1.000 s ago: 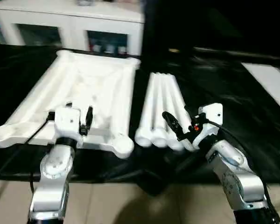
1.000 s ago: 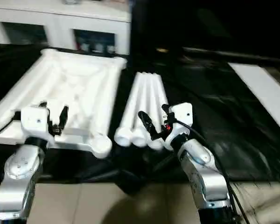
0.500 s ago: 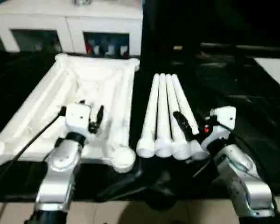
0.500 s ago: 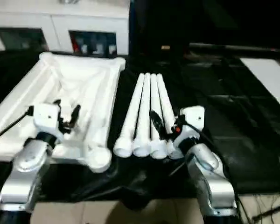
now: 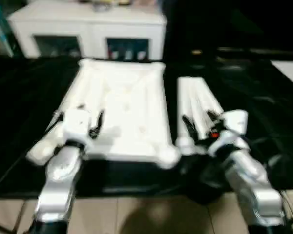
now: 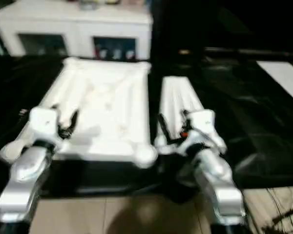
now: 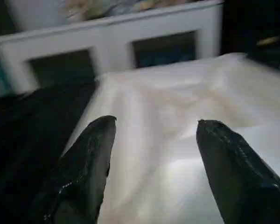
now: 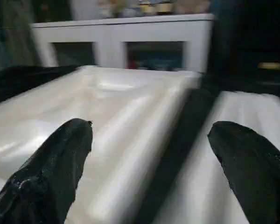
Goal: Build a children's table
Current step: Move to table
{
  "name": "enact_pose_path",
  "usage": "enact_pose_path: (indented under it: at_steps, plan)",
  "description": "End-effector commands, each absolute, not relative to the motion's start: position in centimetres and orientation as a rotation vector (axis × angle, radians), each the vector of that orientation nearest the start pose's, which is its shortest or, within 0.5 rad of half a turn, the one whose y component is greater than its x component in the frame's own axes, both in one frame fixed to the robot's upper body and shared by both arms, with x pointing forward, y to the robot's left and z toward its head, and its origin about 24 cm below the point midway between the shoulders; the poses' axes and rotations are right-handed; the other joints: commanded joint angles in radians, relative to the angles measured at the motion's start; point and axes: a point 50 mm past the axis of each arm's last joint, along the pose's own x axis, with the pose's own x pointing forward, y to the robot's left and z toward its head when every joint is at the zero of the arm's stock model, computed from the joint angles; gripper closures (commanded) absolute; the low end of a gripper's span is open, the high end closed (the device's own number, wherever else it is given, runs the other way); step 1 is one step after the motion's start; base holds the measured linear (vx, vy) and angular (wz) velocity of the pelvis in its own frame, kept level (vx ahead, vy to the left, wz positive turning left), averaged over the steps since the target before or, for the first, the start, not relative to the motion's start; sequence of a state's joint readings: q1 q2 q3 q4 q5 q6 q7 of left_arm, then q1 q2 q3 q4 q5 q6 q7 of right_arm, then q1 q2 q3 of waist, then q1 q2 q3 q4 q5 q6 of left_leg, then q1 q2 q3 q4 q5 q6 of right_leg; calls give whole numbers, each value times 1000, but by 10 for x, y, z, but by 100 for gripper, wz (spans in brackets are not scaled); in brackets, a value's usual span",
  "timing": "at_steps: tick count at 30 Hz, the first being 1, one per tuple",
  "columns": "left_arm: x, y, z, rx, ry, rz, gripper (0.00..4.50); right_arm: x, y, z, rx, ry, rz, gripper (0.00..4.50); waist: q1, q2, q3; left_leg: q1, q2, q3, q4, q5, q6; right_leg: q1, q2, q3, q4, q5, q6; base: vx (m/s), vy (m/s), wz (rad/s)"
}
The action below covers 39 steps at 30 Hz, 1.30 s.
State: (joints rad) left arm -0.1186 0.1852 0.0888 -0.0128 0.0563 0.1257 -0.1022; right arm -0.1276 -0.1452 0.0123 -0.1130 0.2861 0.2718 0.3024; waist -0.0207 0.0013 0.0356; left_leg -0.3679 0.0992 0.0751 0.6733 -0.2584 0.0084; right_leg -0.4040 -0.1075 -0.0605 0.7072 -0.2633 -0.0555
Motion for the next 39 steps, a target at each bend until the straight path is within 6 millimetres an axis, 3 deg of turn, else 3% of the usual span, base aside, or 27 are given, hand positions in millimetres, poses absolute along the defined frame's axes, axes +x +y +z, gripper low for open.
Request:
enact_pose_path:
  at_steps: [1,3,4,5,6,7,8,10,11,12,13,15,18,21,22,24,26,27,28,29,30,32,34,35,36,37,39]
  plan:
    - [278,186,73,245,-16,-22,135,277,-151,84,109,11,385,10,-5,37,-35,50,122,-65,-165,-98,356,-20,46,-39,0,-54,-27,-74,262,1]
    - [277,186,72,242,-2,-9,135,278,-151,84,104,12,391,10,11,12,-40,41,150,-80,-176,-178,208,15,5,-5,-47,-14,-25,-82,230,-5]
    - [277,186,71,239,-1,-5,135,278,-151,84,102,12,393,10,18,-15,-47,21,177,-97,-163,-287,54,48,-62,54,-88,29,-57,-101,185,0]
    - [277,186,71,238,-1,-3,135,278,-151,84,101,13,393,10,25,3,-33,12,166,-85,-168,-391,-43,49,-75,58,-103,-5,-92,-112,161,11]
    - [276,185,71,237,-6,10,135,279,-152,84,98,14,394,10,11,7,-37,21,168,-88,-175,-556,-167,44,-41,37,-101,-64,-96,-112,161,11]
    - [276,185,72,237,-6,12,135,279,-152,84,98,15,393,10,4,13,-37,20,176,-102,-187,-607,-206,42,-26,29,-91,-66,-66,-109,141,10]
    - [276,184,72,235,-10,15,135,280,-152,84,96,16,393,10,3,28,-32,15,196,-116,-238,-674,-264,29,18,15,-31,-43,51,-90,80,13]
    - [277,184,72,230,-13,14,135,280,-153,84,94,17,393,10,4,29,-28,0,184,-100,-256,-681,-259,32,26,10,-13,-32,76,-83,49,14]
    - [277,184,73,212,-11,18,135,281,-153,84,91,21,391,10,9,18,-36,-8,139,-62,-234,-666,-229,37,2,19,-57,-42,72,-80,-42,7]
    - [277,185,73,204,-6,18,135,281,-153,84,89,22,391,10,10,2,-48,-3,112,-50,-201,-613,-211,37,-26,37,-99,-45,65,-80,-42,7]
    - [278,185,72,197,3,15,135,281,-152,84,92,23,392,10,21,-8,-55,-17,88,-31,-142,-462,-164,38,-109,73,-145,-104,18,-65,-97,-3]
    - [278,187,72,207,4,1,135,280,-151,83,99,26,394,10,49,-30,-43,-50,100,-18,-105,-212,-58,67,-170,94,-191,-157,-32,-55,-93,-16]
    - [278,188,74,217,-10,-18,135,280,-149,82,117,26,394,10,43,-8,-31,-39,127,-28,-157,-356,-72,54,-87,43,-172,-345,-69,-57,-47,-19]
    - [278,187,76,222,-15,-38,135,279,-146,82,110,20,398,10,35,-4,-24,-21,123,-29,-161,-625,-156,53,-93,36,-190,-509,-24,-13,-9,-6]
    - [278,187,76,223,-17,-41,135,279,-146,82,113,21,396,10,56,9,-17,-88,62,-40,-180,-637,-116,124,-115,-19,-209,-659,5,0,0,0]
    - [278,186,77,228,-19,-49,135,280,-147,82,114,22,386,10,43,3,-20,-98,47,-34,-144,-583,-77,167,-136,-43,-238,-793,7,4,6,35]
    - [277,186,77,236,-22,-56,135,280,-147,81,124,25,378,10,37,1,-8,-79,64,-25,-88,-481,-19,192,-179,-66,-302,-858,-3,39,16,48]
    - [277,185,77,239,-22,-60,135,280,-148,81,132,26,375,10,18,23,-9,29,117,-31,-76,-494,-52,135,-137,-56,-301,-798,-9,27,15,30]
    - [277,185,77,238,-18,-65,135,280,-148,81,139,26,381,10,-5,23,20,55,134,-53,-107,-689,-104,98,-91,-105,-275,-742,5,31,38,35]
    - [277,184,77,240,-17,-69,135,280,-147,81,143,30,393,10,7,59,1,48,137,-60,-267,-1007,-223,132,47,-82,-50,-198,-3,51,60,6]
    - [277,184,77,240,-16,-70,135,280,-147,81,137,32,399,10,-10,30,-1,66,154,-79,-259,-964,-187,109,44,-61,-58,-117,18,51,60,6]
    - [277,184,77,245,-16,-75,135,279,-147,81,128,35,408,10,-7,40,-12,101,153,-96,-242,-890,-152,70,22,-30,-56,-82,37,108,24,2]
    - [277,183,77,249,-16,-85,135,279,-148,81,126,37,407,10,-11,24,-10,83,133,-90,-242,-819,-103,83,4,-12,-88,-90,53,97,-7,-6]
    - [276,182,76,248,-16,-95,135,279,-148,81,126,36,403,10,-5,-1,-15,66,111,-68,-213,-745,-62,91,-43,25,-159,-148,48,99,-62,3]
    - [276,181,76,242,-16,-111,135,279,-148,81,126,35,398,10,19,-24,-14,1,75,-2,-119,-517,-27,153,-153,104,-237,-350,-24,99,-62,3]
    - [275,178,76,240,-17,-140,135,278,-149,81,132,33,393,10,54,-35,-30,-68,73,5,21,-180,57,223,-233,165,-278,-454,-80,138,-61,1]
    - [275,177,76,237,-19,-156,135,278,-150,82,139,27,389,10,59,-33,-39,-120,65,2,30,-13,81,250,-182,126,-245,-325,-108,162,-28,-19]
